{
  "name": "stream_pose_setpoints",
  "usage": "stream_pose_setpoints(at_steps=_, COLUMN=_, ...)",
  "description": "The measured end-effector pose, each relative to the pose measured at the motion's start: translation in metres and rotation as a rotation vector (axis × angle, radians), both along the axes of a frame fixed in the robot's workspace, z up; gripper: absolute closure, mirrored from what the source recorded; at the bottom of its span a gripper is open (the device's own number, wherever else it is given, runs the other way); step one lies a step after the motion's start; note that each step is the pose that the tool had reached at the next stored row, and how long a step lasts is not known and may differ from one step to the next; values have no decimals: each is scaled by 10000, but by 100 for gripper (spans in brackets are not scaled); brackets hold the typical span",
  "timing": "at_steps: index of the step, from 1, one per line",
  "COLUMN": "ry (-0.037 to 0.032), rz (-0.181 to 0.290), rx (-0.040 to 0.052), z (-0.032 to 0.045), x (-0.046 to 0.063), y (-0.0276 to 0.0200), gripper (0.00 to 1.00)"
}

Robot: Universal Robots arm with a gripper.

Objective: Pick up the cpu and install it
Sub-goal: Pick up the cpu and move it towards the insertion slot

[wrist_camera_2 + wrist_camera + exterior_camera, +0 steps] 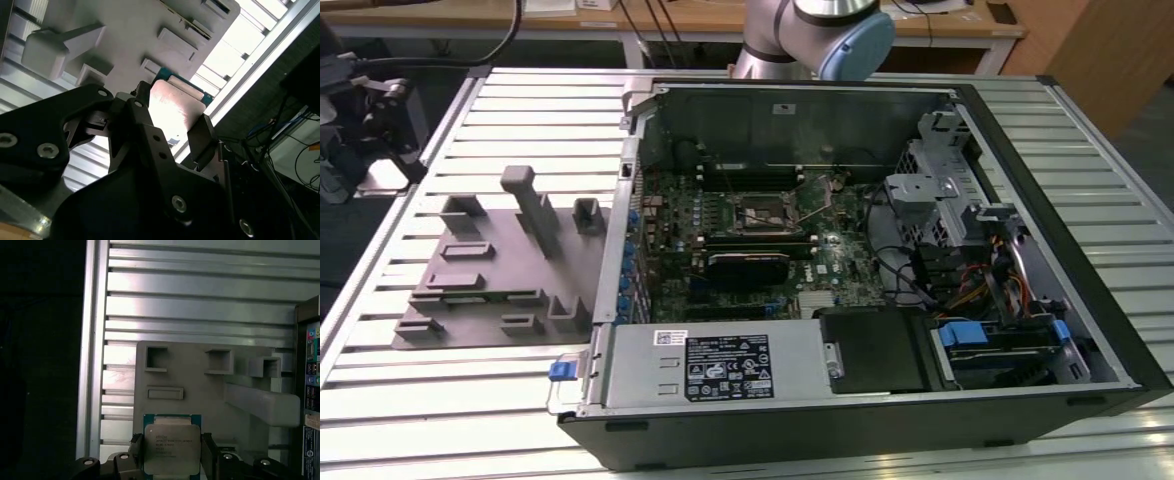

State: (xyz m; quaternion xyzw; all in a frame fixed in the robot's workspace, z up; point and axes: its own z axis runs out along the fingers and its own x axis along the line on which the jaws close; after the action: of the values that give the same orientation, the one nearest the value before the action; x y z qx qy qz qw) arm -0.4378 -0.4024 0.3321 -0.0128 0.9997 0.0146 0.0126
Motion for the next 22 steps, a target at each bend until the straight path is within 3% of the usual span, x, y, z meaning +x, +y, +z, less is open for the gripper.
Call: stream_pose_setpoints(at_steps=22, ry=-29, rz=0, rx=0, z=460, x=0, y=2, gripper=45)
